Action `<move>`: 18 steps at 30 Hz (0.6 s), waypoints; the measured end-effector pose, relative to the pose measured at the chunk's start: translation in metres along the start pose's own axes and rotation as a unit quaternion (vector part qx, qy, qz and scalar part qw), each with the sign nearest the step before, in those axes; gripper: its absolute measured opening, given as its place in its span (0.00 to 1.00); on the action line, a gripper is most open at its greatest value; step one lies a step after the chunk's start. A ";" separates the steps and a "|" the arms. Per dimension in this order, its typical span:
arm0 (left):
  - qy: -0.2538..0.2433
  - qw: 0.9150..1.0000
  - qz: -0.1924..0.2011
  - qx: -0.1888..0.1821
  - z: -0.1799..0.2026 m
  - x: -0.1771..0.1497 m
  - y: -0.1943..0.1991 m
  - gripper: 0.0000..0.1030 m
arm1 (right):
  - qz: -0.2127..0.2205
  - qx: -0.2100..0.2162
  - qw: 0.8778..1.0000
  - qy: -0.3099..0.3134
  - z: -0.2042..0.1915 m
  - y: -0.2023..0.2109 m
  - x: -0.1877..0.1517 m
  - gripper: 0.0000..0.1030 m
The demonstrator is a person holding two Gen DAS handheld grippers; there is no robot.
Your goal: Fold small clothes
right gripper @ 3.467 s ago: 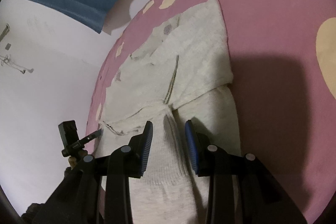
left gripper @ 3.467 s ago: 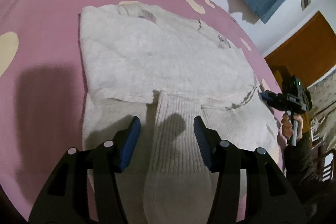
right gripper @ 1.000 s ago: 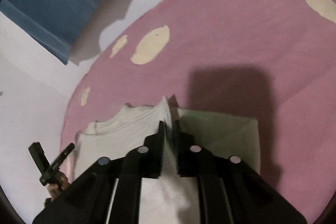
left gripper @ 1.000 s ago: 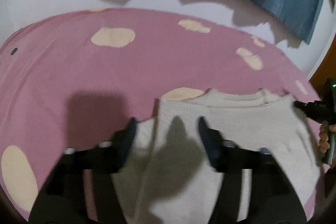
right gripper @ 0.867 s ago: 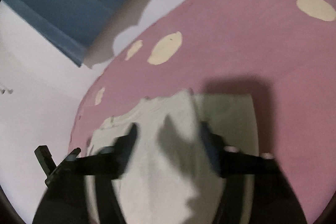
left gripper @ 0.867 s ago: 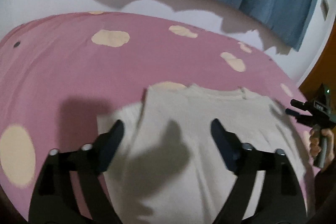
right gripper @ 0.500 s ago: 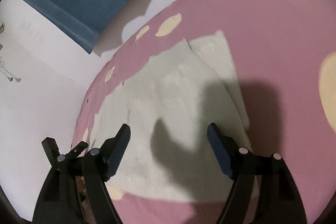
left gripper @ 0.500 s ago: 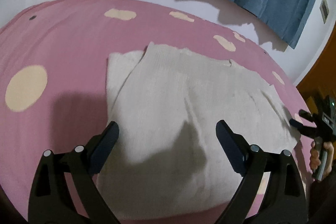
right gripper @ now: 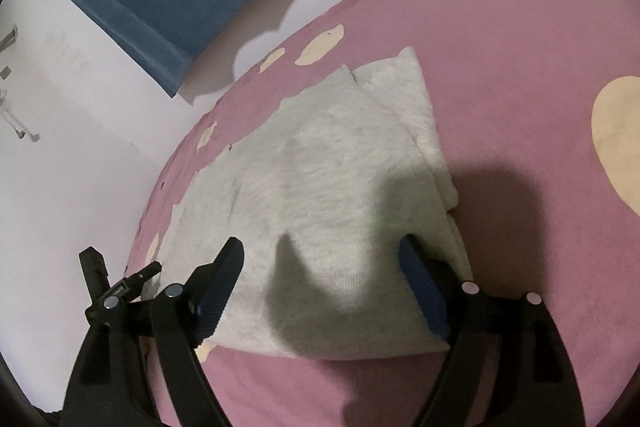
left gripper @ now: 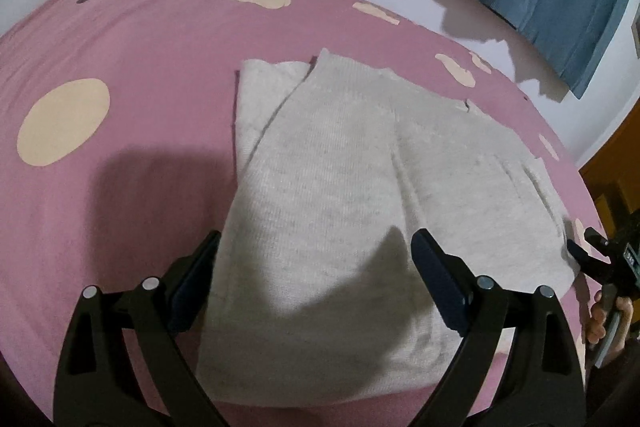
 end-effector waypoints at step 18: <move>-0.003 1.000 -0.005 0.000 0.002 0.000 -0.002 0.92 | 0.006 -0.050 0.999 0.009 -0.020 0.000 0.002 0.83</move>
Point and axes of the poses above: each gripper's, at about its wrist camera, not at the fingertips, and y roughly against the way its jaws point, z to its right, x to its top, the point moved 3 cm from there along -y, roughly the way its jaws point, and after that the axes turned 2 degrees about z, right-handed, at the moved point
